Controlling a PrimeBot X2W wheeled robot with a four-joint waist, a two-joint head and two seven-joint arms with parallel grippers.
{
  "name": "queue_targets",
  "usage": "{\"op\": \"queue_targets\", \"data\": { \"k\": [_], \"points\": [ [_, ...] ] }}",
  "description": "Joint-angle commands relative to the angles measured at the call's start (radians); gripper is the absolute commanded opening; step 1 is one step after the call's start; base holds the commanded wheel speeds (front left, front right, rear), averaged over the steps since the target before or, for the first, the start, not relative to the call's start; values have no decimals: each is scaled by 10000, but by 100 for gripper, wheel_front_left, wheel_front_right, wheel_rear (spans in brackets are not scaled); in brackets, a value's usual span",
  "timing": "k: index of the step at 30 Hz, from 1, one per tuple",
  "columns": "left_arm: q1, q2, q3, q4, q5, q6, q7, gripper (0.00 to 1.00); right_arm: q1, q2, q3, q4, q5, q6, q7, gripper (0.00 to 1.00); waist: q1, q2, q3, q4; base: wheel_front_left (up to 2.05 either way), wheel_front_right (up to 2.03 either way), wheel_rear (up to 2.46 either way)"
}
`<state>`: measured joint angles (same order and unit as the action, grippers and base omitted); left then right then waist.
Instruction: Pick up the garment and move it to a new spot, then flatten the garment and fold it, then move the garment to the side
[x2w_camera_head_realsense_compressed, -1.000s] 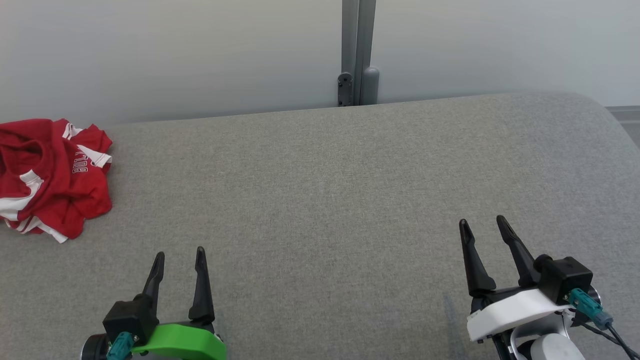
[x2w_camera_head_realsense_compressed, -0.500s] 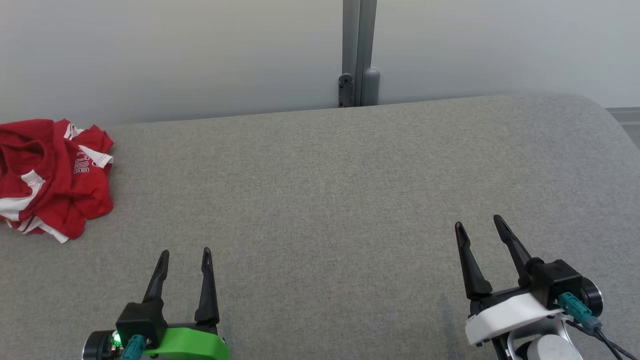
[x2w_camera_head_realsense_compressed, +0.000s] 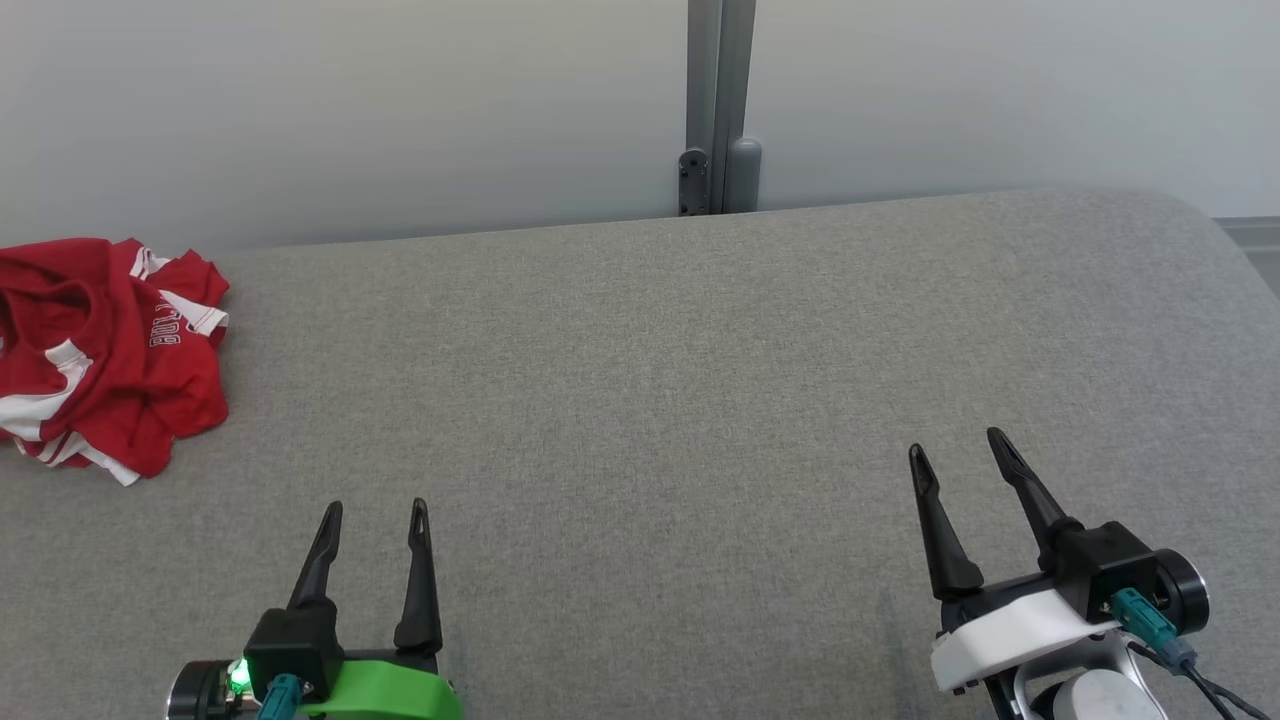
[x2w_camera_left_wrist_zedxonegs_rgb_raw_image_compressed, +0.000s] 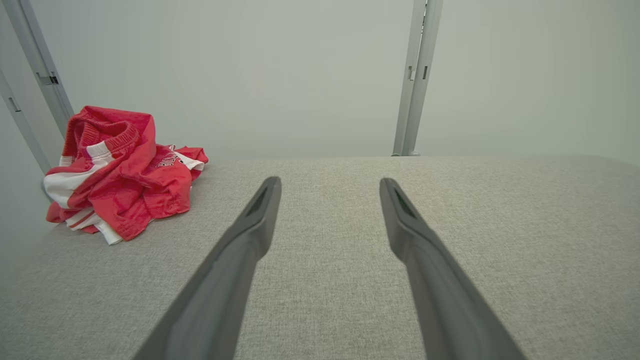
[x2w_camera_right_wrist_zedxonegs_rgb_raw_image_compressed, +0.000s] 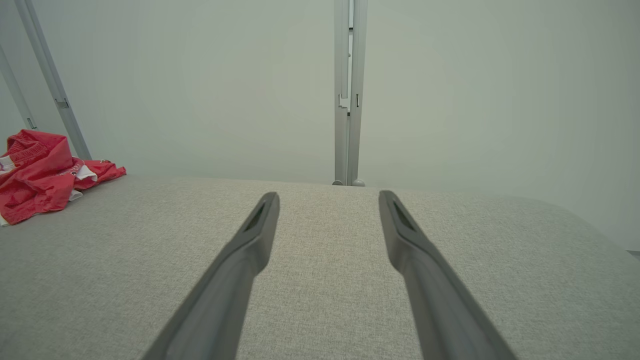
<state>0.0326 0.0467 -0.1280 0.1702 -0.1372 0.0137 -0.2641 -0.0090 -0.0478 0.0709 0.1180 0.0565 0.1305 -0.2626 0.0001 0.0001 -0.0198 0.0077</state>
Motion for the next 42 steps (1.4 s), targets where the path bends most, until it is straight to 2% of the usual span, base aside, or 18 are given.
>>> {"op": "queue_targets", "data": {
  "k": [1,16,23,28,42],
  "points": [
    [130,66,34,20,-17,33,-7,100,81,-46,-30,3,-30,4,-35,100,-1,-1,2,-4,0,0,0],
    [117,66,23,10,89,30,-7,100,111,-46,-65,-62,-49,4,-35,100,-1,-1,18,7,0,0,0],
    [6,66,-2,30,113,13,-7,100,125,-44,-134,-117,-13,4,-35,100,-1,-1,20,267,0,0,0],
    [-76,65,12,-42,196,18,-7,100,176,-43,-234,-249,4,4,-33,100,-1,-1,44,853,0,0,0],
    [-84,62,103,-167,197,-30,-5,100,140,-38,-16,-408,74,4,-33,100,-1,-1,141,3381,0,0,0]
  ]
}}
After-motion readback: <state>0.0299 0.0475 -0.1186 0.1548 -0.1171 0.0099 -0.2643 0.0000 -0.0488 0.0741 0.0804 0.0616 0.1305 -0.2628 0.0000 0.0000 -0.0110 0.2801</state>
